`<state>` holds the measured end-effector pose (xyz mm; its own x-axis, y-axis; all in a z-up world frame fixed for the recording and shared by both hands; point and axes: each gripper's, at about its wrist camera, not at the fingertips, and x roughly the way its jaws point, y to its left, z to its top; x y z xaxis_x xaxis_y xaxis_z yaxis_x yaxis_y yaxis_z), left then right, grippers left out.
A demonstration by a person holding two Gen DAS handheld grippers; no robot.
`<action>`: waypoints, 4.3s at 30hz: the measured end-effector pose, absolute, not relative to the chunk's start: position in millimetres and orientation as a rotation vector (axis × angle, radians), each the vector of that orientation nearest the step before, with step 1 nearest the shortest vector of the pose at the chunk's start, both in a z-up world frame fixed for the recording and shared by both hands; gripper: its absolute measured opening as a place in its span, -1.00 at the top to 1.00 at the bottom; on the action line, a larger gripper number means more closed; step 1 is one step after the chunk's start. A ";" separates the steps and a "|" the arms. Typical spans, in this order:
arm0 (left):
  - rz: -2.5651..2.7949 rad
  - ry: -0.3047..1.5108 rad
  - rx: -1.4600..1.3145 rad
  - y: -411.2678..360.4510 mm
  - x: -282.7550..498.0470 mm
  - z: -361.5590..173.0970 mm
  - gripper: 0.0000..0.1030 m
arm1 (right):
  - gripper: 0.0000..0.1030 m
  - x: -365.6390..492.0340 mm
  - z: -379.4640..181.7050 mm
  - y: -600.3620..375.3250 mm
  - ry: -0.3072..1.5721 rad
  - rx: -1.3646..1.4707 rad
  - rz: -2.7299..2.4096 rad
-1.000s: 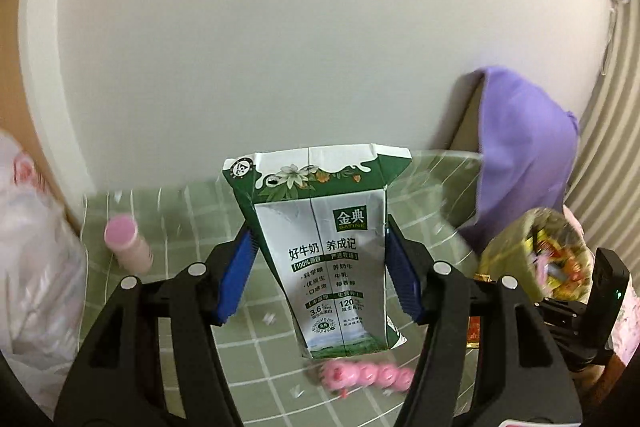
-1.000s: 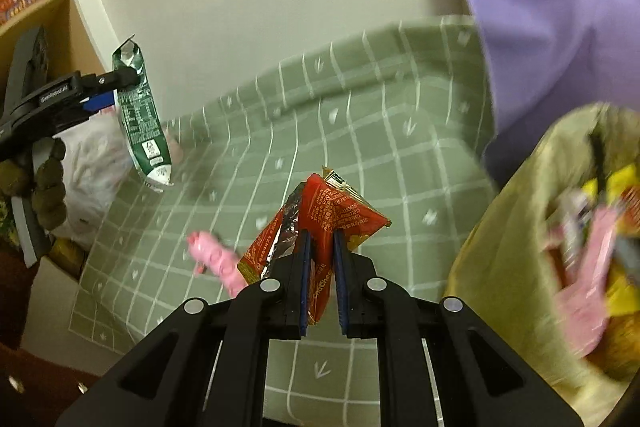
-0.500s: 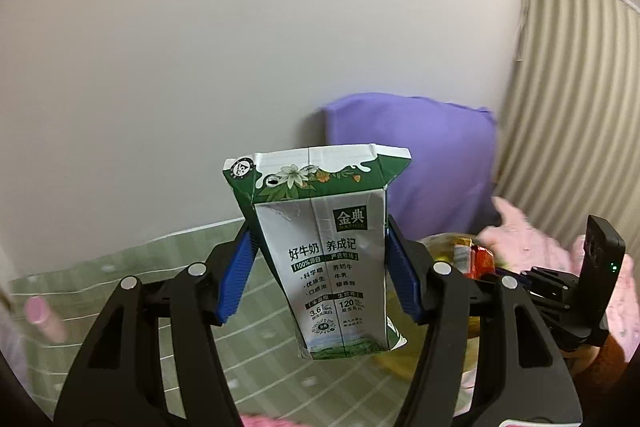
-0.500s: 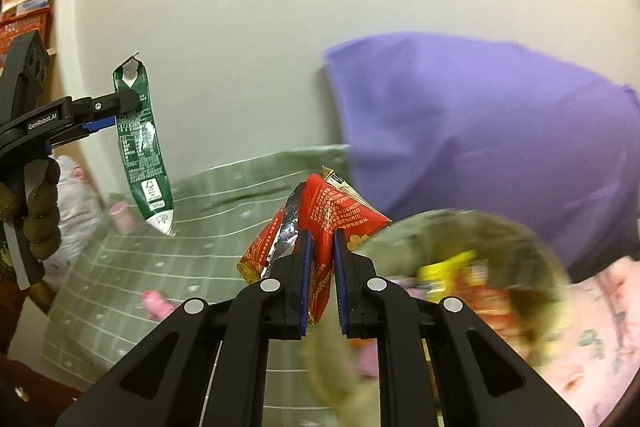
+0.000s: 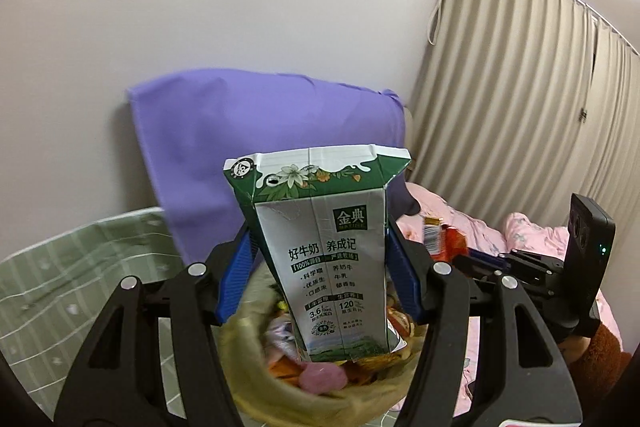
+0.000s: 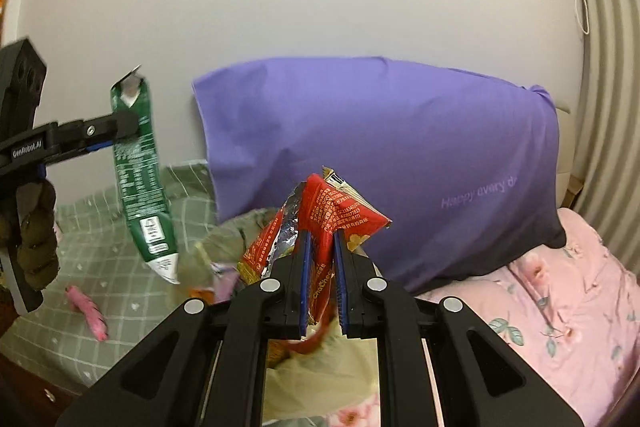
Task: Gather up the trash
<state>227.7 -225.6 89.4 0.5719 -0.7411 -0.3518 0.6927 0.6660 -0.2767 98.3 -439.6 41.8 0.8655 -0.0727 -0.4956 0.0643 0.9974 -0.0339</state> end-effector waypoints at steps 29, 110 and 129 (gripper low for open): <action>-0.807 0.822 0.101 -298.5 242.3 -38.2 -0.10 | 0.76 175.3 -38.8 -461.2 0.734 0.007 0.230; -0.114 0.577 -0.033 -6.3 -38.2 33.2 -0.61 | 0.23 -38.8 19.4 -232.6 0.513 -0.002 0.231; -0.105 0.548 -0.032 3.2 -43.3 39.9 -0.61 | 0.23 -46.1 20.5 -223.6 0.511 -0.003 0.239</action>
<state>-43.3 3.2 39.9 0.8485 -0.1083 -0.5179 0.0915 0.9941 -0.0580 -46.1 -223.6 20.5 0.8450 0.2252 -0.4850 -0.2269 0.9723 0.0562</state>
